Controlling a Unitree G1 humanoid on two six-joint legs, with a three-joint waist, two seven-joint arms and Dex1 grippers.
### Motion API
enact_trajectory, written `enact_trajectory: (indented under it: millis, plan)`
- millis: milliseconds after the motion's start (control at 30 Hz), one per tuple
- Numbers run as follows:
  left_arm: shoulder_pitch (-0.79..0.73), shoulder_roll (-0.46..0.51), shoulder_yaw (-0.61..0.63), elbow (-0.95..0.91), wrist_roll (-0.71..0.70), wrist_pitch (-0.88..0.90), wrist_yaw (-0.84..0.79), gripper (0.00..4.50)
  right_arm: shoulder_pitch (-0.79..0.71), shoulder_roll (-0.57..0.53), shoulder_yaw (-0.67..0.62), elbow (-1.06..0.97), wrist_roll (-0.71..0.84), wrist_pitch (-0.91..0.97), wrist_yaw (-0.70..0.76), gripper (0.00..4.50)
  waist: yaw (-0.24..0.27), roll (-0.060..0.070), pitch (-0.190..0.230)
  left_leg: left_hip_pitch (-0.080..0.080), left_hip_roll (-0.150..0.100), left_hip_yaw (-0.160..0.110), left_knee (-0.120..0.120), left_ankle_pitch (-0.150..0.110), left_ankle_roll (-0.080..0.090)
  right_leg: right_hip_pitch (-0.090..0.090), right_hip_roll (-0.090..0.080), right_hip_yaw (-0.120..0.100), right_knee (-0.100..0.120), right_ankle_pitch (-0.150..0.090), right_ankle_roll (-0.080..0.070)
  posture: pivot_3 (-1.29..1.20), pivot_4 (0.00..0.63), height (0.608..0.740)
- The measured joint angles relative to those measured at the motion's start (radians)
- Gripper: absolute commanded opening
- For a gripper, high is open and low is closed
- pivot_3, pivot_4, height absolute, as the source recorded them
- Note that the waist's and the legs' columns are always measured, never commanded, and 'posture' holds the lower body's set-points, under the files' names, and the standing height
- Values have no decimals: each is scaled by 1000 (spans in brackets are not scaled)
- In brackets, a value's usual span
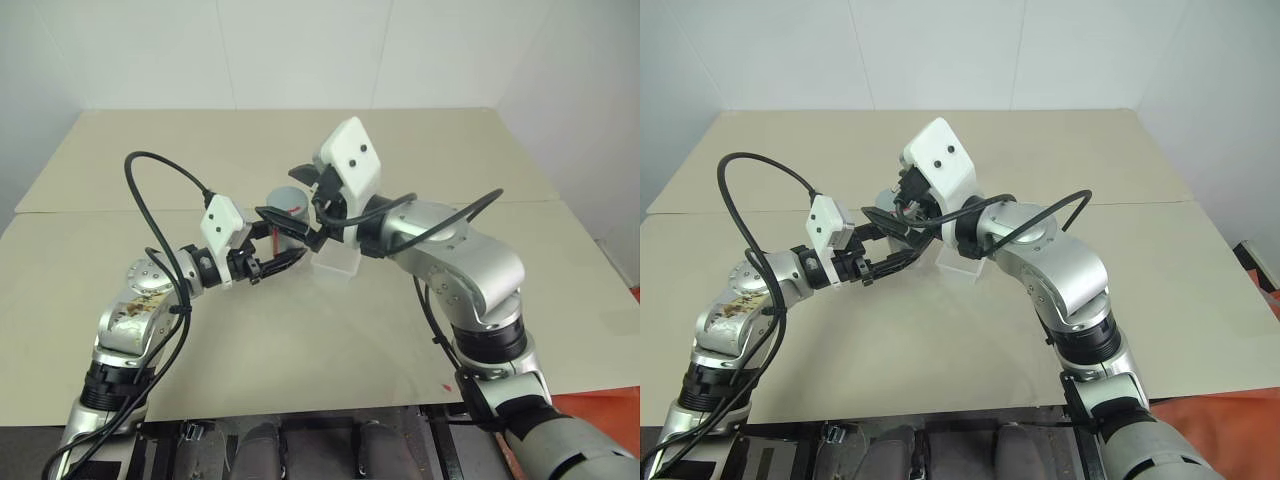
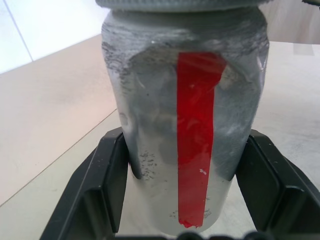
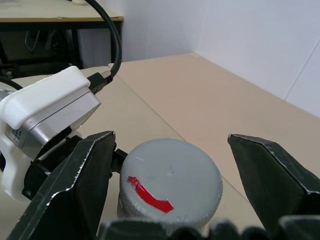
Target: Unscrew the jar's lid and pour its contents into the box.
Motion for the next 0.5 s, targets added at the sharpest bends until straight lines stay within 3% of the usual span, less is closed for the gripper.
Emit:
enact_trajectory:
  millis: [300,500]
  plan:
    - [0,3,0,0,0,-7,-4,2783,2,0,3,13,0,0,17,4279,0,0,0,0,0,0,0,0,0,0,0,0,0,0,0,0,150,740]
    - [0,3,0,-1,0,-8,-3,2783,3,2,5,20,-1,0,22,2800,0,0,0,0,0,0,0,0,0,0,0,0,0,0,0,0,150,740]
